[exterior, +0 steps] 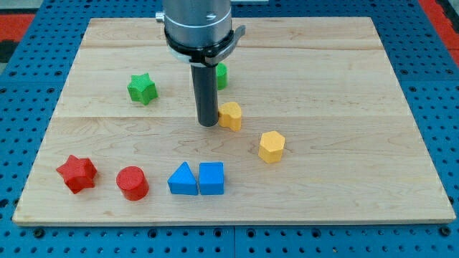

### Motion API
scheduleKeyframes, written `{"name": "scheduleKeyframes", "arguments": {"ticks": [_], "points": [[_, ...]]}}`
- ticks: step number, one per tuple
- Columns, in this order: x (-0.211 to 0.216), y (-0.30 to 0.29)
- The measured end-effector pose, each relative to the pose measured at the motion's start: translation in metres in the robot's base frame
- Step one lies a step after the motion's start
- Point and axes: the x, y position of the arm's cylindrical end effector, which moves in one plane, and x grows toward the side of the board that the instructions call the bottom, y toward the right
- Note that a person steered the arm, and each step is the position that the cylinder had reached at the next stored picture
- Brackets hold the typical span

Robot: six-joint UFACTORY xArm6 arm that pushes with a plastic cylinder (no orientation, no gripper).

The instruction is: Place the green blocks in the vertical line

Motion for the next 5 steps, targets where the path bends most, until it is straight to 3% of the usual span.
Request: {"name": "scheduleKeyframes", "arguments": {"ticks": [2,3,5], "points": [[0.0,0.05],[0.002,0.037],[-0.028,-0.139]]}}
